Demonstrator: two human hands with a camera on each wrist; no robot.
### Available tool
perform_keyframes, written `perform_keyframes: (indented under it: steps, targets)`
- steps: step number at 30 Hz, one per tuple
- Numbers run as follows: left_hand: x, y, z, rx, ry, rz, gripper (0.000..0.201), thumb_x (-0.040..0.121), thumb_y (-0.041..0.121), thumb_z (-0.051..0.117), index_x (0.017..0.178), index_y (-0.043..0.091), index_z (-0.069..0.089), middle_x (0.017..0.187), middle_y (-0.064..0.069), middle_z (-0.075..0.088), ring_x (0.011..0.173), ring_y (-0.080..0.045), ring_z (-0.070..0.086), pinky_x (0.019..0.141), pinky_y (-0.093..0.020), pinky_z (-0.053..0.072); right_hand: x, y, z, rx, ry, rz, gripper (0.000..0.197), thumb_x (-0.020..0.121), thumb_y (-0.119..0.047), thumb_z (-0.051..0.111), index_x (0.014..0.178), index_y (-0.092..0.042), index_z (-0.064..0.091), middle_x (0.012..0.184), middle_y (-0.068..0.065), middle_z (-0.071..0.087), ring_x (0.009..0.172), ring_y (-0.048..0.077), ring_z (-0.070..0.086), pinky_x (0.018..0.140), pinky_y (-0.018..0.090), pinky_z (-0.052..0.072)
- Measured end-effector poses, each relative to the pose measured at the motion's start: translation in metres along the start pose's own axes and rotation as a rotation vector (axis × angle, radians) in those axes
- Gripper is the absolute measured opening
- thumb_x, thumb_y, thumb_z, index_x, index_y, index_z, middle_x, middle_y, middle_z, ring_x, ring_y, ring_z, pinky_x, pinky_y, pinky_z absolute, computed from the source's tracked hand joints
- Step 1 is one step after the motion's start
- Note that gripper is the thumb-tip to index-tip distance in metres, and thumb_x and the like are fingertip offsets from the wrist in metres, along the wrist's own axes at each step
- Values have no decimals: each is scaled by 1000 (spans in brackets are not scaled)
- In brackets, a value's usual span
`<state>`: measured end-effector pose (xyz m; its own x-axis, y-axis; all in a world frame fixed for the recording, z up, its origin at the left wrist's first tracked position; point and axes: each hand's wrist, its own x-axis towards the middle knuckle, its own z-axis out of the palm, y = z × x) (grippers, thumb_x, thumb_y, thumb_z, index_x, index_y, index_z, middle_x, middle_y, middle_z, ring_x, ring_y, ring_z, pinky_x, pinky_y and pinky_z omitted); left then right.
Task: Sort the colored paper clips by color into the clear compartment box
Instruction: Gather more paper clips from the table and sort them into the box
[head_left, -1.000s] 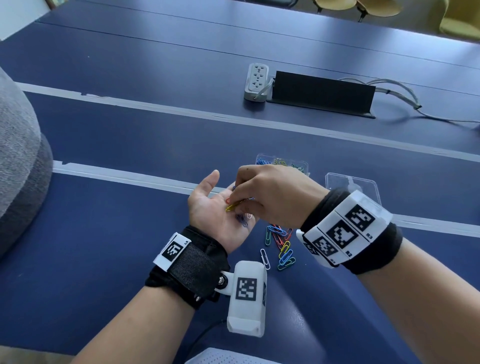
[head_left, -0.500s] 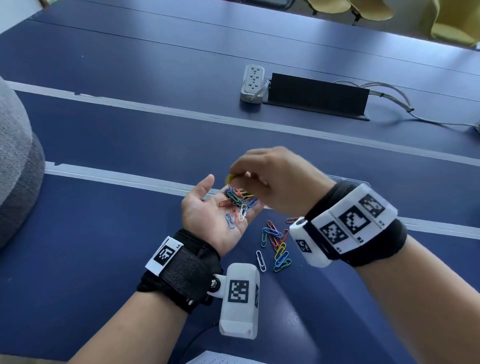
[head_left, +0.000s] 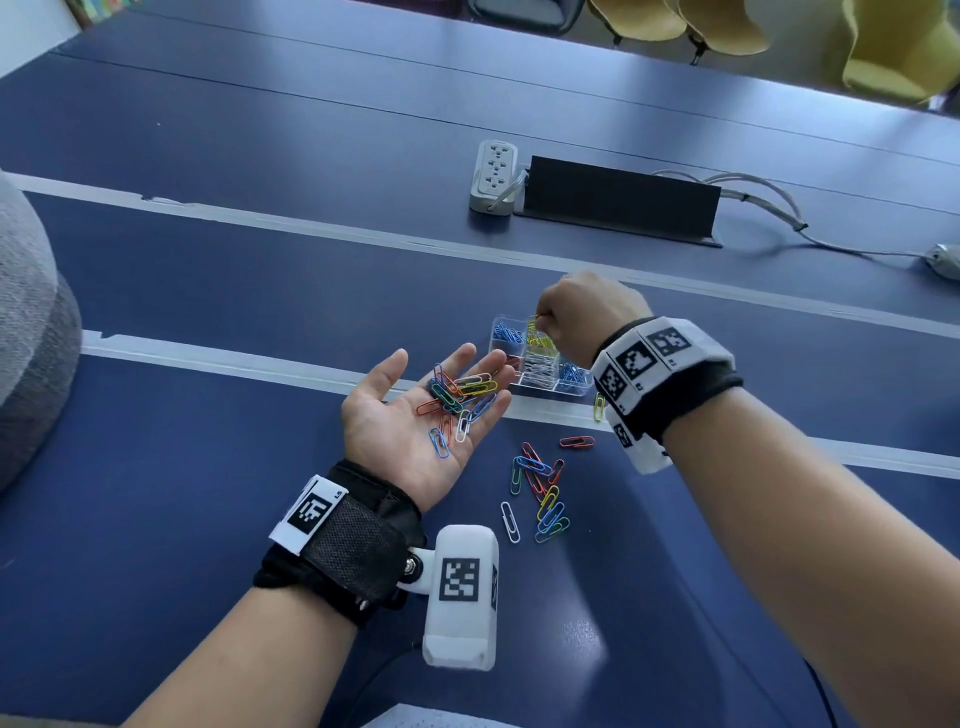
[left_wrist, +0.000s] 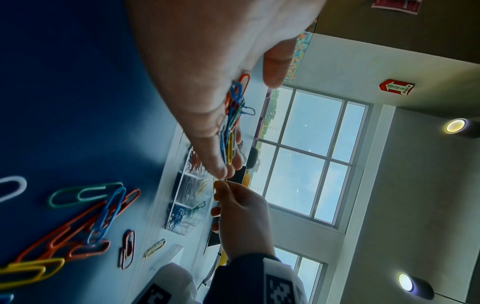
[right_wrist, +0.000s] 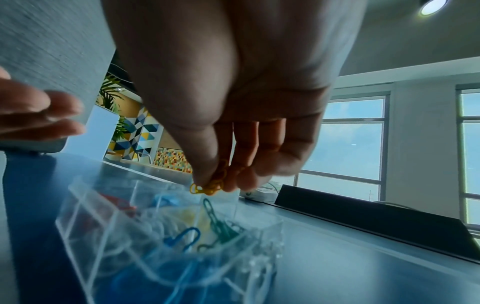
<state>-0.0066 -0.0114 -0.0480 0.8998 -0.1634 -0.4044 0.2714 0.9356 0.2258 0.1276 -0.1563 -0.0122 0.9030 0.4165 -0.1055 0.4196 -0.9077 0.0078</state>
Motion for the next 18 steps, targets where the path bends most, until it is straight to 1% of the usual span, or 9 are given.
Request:
perform_keyframes:
  steps: [2,4,7,8,10,12,15,17,18]
  targets:
    - [-1,1,-1,-1,-4,1,61,92,40,40,135,-2,46,123,-28,60,113,-42,60,94,-57,43,0,-2,2,-23,-25,0,26,92,-32,48,96,-16,68,102,7,64,90,32,61,68,33,42]
    - [-1,3,-2,-6,-11,2,61,92,40,40,135,-2,46,123,-28,60,114,-42,59,95,-57,42,-1,-3,4,-16,-62,11,29,93,-33,46,93,-15,68,99,7,62,87,31,60,67,32,41]
    - [-1,2,-2,-9,-20,-6,61,92,40,39,135,-2,46,123,-28,60,114,-42,59,95,-56,43,-3,0,2,30,-81,19,27,90,-26,44,85,-13,67,94,7,64,80,30,59,65,31,42]
    - [0,2,-2,-8,-21,-8,61,92,40,39,135,-2,46,123,-28,60,115,-42,59,95,-56,43,-4,0,1,42,-76,17,24,89,-23,45,85,-14,67,95,7,65,81,31,59,67,31,44]
    - [0,0,-1,-3,-17,-13,61,92,40,39,135,-2,46,124,-27,60,115,-42,58,95,-57,43,-7,1,-2,67,-68,17,26,86,-16,46,97,-22,69,106,5,64,92,30,61,74,31,48]
    - [1,-1,0,8,-15,-17,61,92,41,39,135,-2,47,124,-27,60,116,-42,58,96,-57,42,-10,1,-4,77,-99,6,36,86,-11,46,107,-32,66,116,1,60,103,28,59,80,33,47]
    - [1,-1,2,20,-13,-16,61,92,41,39,134,-2,48,125,-28,59,115,-42,58,96,-57,42,-12,2,-3,72,-156,-12,42,85,-8,45,109,-37,65,118,-1,56,106,26,56,85,35,48]
    - [0,0,3,29,-5,-8,61,92,41,39,134,-2,48,126,-28,59,116,-42,58,97,-56,42,-12,4,-3,101,-134,0,41,86,-10,45,109,-37,64,118,-1,55,108,25,55,87,35,48]
    - [0,0,4,34,1,-5,61,92,41,39,134,-2,48,126,-28,58,117,-42,57,98,-53,43,-13,4,-4,127,-111,4,40,86,-10,44,108,-36,65,119,-1,56,108,25,55,88,36,48]
